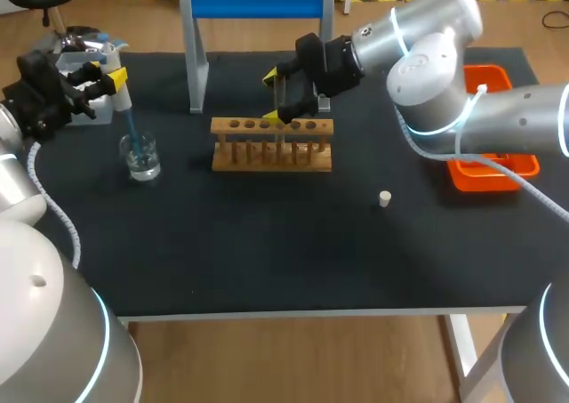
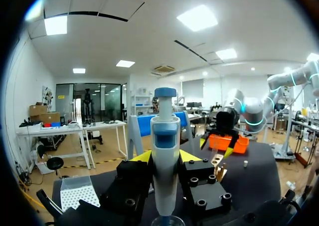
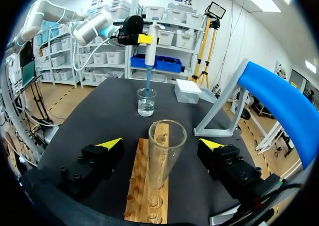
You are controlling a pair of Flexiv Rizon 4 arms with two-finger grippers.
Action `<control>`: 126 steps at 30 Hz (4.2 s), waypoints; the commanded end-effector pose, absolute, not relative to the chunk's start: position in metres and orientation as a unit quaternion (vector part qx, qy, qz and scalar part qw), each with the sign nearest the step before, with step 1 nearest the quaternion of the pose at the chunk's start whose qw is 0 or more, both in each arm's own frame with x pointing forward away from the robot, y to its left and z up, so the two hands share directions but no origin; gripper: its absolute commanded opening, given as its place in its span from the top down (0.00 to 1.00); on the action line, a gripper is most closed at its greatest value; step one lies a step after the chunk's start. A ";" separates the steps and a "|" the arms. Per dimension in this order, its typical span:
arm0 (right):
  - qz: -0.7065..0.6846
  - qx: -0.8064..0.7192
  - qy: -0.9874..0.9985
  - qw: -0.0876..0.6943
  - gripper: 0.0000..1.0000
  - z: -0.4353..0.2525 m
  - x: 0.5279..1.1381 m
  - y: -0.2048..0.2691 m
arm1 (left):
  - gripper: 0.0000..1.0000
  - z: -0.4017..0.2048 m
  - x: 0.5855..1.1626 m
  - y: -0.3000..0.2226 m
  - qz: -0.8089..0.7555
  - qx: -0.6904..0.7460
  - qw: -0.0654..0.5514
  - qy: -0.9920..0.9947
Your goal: Invert the test tube, pick up the pipette, mount the tip to pipette, aspirate from beaker and dispense into the tube, eject the tip, return the pipette, and cap with the stopper.
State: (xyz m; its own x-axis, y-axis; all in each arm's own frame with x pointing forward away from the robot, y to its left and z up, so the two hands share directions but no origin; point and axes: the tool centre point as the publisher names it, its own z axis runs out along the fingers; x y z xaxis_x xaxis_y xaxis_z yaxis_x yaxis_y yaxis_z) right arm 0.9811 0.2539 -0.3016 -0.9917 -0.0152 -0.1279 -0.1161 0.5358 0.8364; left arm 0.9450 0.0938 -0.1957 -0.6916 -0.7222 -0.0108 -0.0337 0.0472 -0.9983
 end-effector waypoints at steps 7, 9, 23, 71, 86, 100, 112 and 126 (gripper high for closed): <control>0.479 -0.038 0.875 0.052 0.00 -0.301 0.981 0.253 | 1.00 -0.196 0.946 0.093 -0.630 -0.283 0.274 0.670; 0.479 -0.038 0.875 0.052 0.00 -0.301 0.981 0.253 | 1.00 -0.196 0.946 0.093 -0.630 -0.283 0.274 0.670; 0.479 -0.038 0.875 0.052 0.00 -0.301 0.981 0.253 | 1.00 -0.184 0.940 0.088 -0.619 -0.267 0.286 0.681; 0.479 -0.038 0.875 0.052 0.00 -0.301 0.981 0.253 | 1.00 -0.105 0.925 0.036 -0.596 -0.237 0.295 0.709; 0.479 -0.038 0.875 0.052 0.00 -0.301 0.981 0.253 | 1.00 -0.066 0.932 -0.009 -0.596 -0.245 0.266 0.717; 0.479 -0.038 0.875 0.052 0.00 -0.301 0.981 0.253 | 1.00 -0.017 0.939 -0.070 -0.626 -0.218 0.229 0.713; 0.479 -0.038 0.875 0.052 0.00 -0.301 0.981 0.253 | 1.00 0.002 0.955 -0.105 -0.650 -0.209 0.201 0.702; 0.479 -0.038 0.875 0.052 0.00 -0.301 0.981 0.253 | 1.00 0.009 0.966 -0.137 -0.663 -0.194 0.174 0.702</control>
State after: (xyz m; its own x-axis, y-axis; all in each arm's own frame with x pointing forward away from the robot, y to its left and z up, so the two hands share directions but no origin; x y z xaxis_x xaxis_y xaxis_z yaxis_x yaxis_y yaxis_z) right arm 0.9808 0.2536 -0.3018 -0.9916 -0.0148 -0.1285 -0.1164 0.5350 0.8368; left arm 0.9594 -0.1313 0.0076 -0.8637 -0.5039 0.0120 -0.0395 0.0439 -0.9983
